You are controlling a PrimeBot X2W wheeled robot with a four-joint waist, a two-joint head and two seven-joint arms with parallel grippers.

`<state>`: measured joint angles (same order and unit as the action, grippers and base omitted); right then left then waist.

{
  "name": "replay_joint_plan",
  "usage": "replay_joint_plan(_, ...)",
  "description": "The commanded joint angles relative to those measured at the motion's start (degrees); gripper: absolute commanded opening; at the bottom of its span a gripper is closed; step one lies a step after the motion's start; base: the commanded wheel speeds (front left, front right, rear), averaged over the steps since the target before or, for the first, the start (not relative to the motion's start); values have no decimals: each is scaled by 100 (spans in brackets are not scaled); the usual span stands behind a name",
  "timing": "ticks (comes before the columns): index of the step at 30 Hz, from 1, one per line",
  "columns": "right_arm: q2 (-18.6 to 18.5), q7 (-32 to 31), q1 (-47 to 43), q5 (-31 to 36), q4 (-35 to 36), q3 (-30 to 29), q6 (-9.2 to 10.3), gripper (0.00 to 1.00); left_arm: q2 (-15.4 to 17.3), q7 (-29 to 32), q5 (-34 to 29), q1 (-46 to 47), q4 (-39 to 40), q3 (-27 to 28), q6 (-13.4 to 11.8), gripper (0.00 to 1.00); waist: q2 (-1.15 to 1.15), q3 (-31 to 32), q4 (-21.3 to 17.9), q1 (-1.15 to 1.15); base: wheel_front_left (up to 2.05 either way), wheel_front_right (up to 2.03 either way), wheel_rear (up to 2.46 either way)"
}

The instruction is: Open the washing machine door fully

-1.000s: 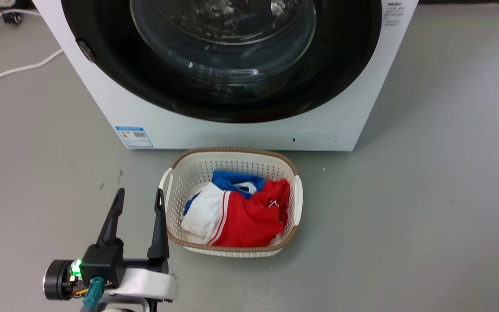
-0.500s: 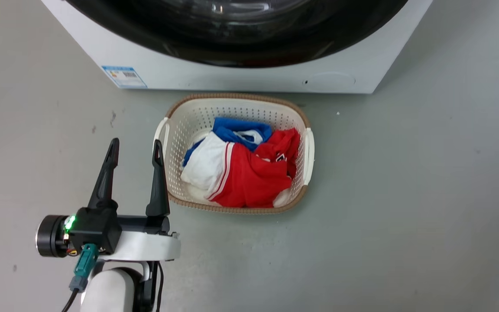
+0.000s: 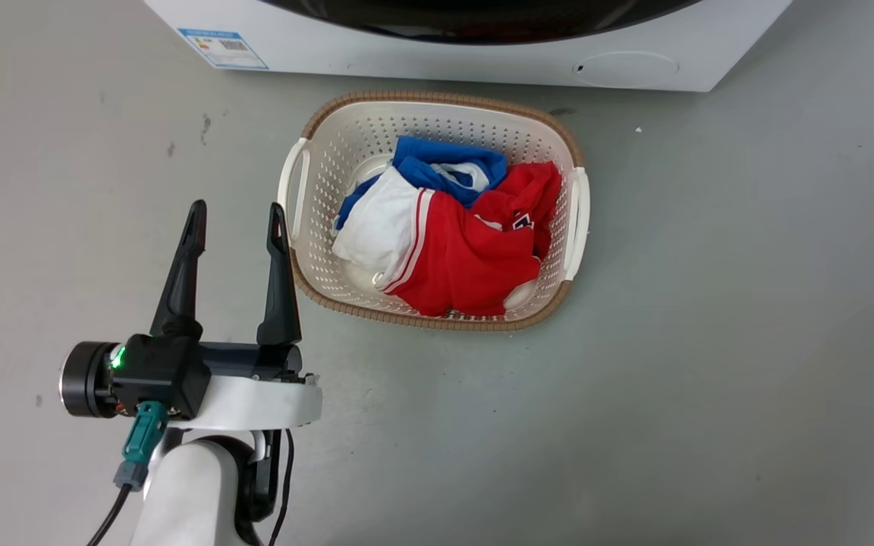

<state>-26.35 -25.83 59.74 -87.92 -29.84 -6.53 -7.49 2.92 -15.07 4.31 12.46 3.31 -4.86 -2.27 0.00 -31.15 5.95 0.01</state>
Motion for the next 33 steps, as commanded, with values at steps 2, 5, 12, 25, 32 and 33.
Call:
replay_joint_plan(2,-48,-156,413,161,-130,218,0,0,-3,-16,40,115,39,-26,-39,100,0,-152,104,-1,0,0,0)
replay_joint_plan(5,-41,-334,708,304,-239,403,0,0,-3,-16,75,161,54,-54,-69,100,0,-233,162,-1,0,0,0)
replay_joint_plan(12,62,-640,1201,566,-417,711,0,0,-3,-16,140,226,48,-104,-97,100,0,-375,258,-1,0,0,0)
replay_joint_plan(25,337,-1116,1562,981,-621,1064,-1,0,-2,-16,241,319,37,-190,-182,100,0,-455,419,-1,0,0,0)
replay_joint_plan(32,351,-1473,992,890,-305,1120,-8,0,-2,-16,197,192,-8,-153,-218,100,0,-238,386,-1,0,0,0)
replay_joint_plan(33,341,-1495,881,877,-237,1114,-8,0,-3,-16,194,179,-11,-138,-213,100,0,-204,370,-1,0,0,0)
